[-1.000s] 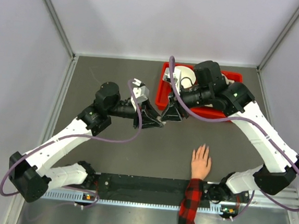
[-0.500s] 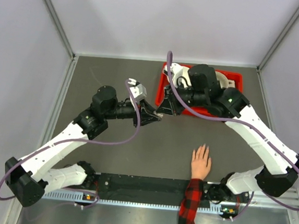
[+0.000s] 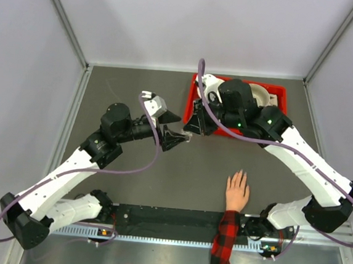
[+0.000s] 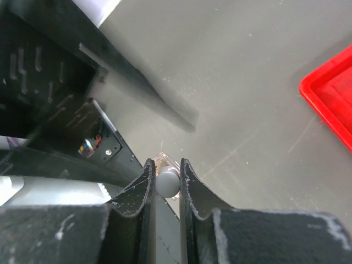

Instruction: Paint the nails

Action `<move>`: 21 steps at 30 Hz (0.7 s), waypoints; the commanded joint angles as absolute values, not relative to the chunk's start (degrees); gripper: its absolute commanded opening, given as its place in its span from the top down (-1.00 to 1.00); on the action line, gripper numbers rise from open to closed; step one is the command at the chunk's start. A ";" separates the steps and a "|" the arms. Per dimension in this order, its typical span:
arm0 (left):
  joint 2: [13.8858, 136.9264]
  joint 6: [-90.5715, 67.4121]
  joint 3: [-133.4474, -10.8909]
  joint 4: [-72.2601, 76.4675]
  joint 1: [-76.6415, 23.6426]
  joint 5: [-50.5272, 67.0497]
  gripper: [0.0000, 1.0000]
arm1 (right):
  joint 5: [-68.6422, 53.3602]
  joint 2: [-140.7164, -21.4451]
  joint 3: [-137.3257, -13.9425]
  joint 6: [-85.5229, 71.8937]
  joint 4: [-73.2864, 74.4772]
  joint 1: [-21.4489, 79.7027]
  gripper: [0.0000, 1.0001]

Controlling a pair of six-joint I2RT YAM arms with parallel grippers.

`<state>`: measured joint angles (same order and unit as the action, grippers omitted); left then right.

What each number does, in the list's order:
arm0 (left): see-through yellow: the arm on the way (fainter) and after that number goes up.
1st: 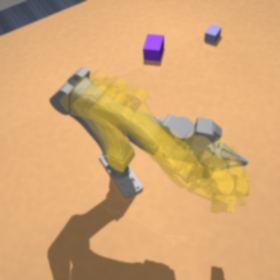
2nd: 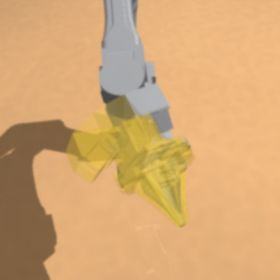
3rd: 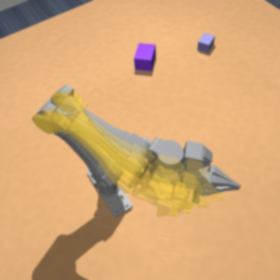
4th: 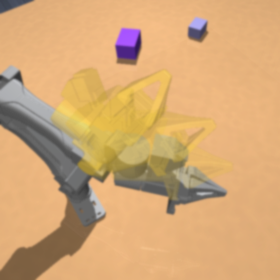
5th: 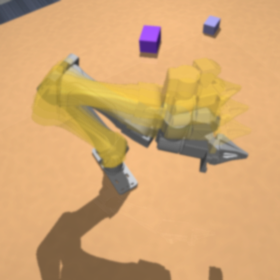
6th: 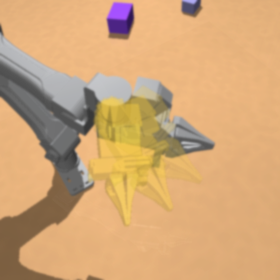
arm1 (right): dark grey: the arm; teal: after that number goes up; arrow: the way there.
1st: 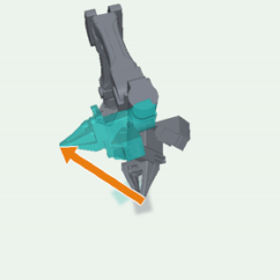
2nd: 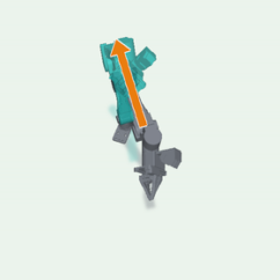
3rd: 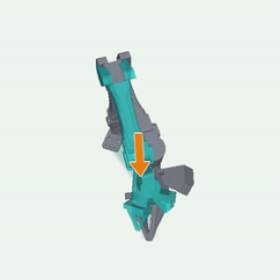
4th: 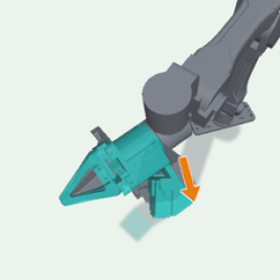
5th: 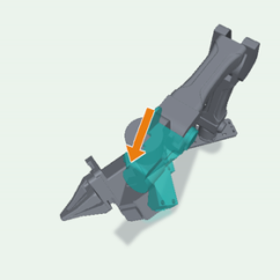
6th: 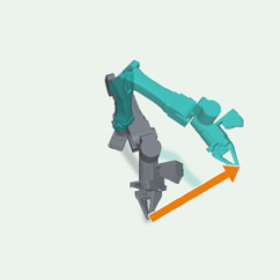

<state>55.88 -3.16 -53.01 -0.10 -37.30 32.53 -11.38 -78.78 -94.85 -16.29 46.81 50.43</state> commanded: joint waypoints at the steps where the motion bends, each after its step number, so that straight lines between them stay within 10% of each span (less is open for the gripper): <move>1: 51.78 -2.20 -53.17 1.24 -37.18 28.04 -0.85 | -7.39 -75.68 -94.83 -16.52 47.28 51.24 1.00; 11: 41.76 -2.90 -49.93 -0.45 -37.18 12.75 -0.98 | 32.31 -73.66 -81.95 -39.61 49.06 49.92 1.00; 21: 42.01 -5.97 -47.29 1.84 -37.18 -1.29 -0.98 | 44.64 -81.73 -72.34 -66.58 50.28 48.52 1.00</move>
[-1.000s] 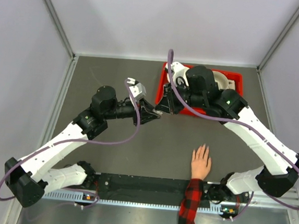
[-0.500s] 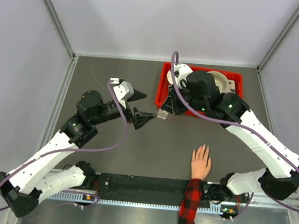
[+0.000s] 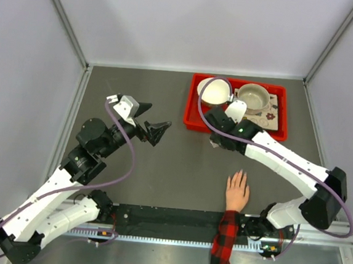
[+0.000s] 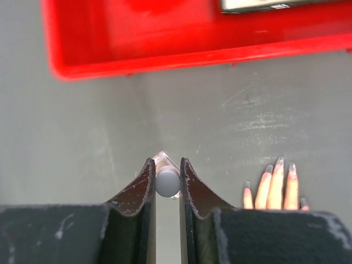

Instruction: Paint the nails

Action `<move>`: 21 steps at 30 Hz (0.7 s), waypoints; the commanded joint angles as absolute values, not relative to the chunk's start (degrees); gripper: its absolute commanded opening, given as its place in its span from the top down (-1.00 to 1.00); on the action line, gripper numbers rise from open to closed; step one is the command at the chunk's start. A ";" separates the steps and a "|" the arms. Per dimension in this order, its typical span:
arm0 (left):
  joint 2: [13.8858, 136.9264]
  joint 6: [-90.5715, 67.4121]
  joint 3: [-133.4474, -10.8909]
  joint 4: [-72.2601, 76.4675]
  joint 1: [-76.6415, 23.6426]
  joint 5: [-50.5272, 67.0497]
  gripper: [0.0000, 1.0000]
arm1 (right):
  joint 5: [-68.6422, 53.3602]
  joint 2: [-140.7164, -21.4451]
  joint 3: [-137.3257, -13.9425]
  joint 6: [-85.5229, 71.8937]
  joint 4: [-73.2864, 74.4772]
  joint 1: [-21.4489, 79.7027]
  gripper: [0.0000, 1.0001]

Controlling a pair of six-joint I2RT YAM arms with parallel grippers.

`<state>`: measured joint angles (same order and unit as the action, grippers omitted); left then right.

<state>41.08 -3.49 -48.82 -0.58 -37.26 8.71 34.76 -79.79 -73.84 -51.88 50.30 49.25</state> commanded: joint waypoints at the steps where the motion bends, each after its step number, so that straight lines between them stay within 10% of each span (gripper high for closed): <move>1: 42.19 -5.98 -46.94 2.11 -37.18 -2.88 -0.98 | 44.47 -82.09 -69.81 -67.93 49.23 48.25 1.00; 21: 40.25 -3.16 -42.28 4.13 -37.09 -6.50 -0.98 | 52.55 -93.16 -63.98 -84.55 48.96 48.95 1.00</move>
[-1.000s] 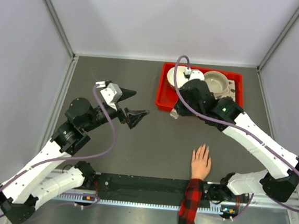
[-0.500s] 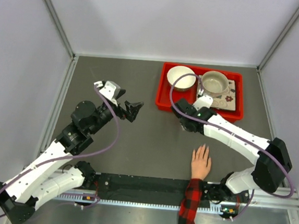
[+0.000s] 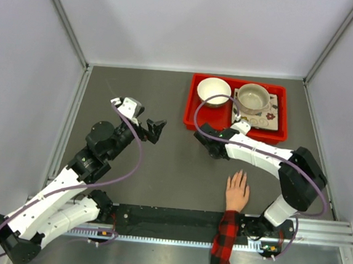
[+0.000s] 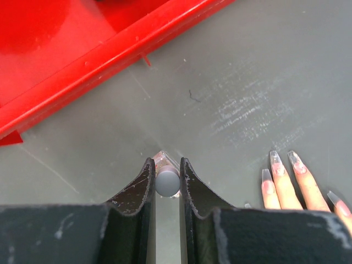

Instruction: Paint the nails

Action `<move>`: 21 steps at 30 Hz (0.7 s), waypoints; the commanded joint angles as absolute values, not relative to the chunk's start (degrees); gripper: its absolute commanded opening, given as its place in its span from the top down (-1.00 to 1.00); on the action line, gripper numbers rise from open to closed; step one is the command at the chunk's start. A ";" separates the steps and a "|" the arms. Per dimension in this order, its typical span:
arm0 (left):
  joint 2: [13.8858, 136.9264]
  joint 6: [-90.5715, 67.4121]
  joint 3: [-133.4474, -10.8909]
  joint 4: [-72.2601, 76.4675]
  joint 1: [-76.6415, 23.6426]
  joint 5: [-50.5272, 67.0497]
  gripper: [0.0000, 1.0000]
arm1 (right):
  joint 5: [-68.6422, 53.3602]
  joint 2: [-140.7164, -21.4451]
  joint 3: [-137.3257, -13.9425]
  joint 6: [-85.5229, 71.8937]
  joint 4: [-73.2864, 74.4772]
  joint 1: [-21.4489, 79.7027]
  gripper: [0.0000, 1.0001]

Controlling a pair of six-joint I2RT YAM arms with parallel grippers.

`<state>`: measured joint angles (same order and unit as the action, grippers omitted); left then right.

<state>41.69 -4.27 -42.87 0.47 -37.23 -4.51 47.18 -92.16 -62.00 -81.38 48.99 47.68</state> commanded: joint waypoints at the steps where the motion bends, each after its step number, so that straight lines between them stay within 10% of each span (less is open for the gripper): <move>1: 40.08 -2.99 -42.36 4.13 -37.18 -6.76 -0.98 | 52.91 -93.77 -64.51 -84.55 49.13 49.13 1.00; 10: 39.38 -2.81 -42.10 4.13 -37.09 -7.12 -0.98 | 51.85 -98.00 -64.69 -85.69 48.87 49.66 0.99; 21: 38.94 -2.72 -41.84 4.31 -37.00 -7.29 -0.98 | 52.21 -97.47 -66.44 -82.97 50.62 50.89 0.14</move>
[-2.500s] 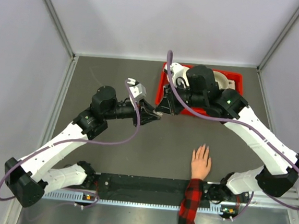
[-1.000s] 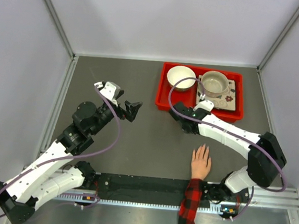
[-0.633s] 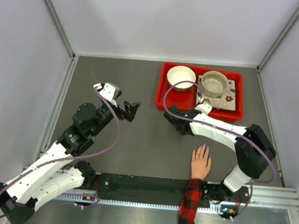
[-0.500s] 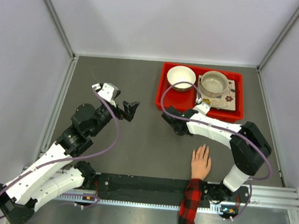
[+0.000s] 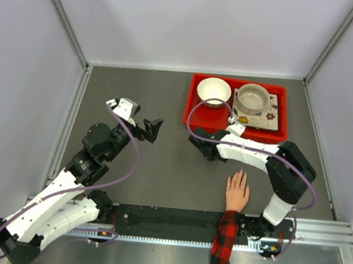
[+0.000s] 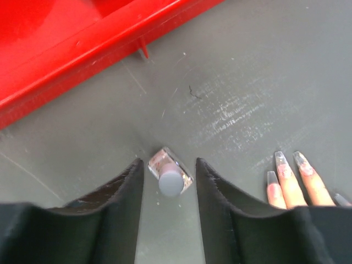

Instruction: Paint the nails

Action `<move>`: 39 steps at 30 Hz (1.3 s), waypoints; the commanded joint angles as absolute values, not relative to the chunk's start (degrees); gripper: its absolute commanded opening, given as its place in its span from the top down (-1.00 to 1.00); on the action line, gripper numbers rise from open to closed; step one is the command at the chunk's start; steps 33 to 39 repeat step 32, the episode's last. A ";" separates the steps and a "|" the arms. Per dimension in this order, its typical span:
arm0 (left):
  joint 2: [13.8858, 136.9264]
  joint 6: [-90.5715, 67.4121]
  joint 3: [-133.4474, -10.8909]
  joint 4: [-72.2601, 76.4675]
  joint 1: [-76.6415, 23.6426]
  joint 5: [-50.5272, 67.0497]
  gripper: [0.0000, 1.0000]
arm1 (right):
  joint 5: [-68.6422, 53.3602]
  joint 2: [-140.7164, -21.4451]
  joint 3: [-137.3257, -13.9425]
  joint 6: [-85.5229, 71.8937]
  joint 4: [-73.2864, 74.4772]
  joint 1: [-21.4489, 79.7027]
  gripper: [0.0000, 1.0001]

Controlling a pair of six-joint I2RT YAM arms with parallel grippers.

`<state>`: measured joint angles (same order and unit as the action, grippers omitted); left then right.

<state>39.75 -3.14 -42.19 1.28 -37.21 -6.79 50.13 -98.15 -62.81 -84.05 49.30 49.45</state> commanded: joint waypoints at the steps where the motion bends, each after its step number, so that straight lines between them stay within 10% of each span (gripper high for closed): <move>1: 38.94 -2.64 -41.84 4.31 -37.00 -7.38 -0.98 | 52.03 -96.95 -66.88 -82.45 50.97 50.98 0.10; 7: 37.62 -3.16 -42.89 3.25 -37.00 -9.31 -0.98 | 50.19 -89.49 -67.77 -74.05 52.30 51.24 -0.60; 16: 38.75 -6.06 -48.59 0.36 -37.00 -12.30 -0.98 | 34.81 -66.29 -65.91 -31.86 38.65 50.98 -0.96; 39: 44.56 -15.03 -59.23 -0.87 -37.09 -9.76 -0.98 | 33.05 -35.69 -74.07 -20.39 48.25 47.11 -0.98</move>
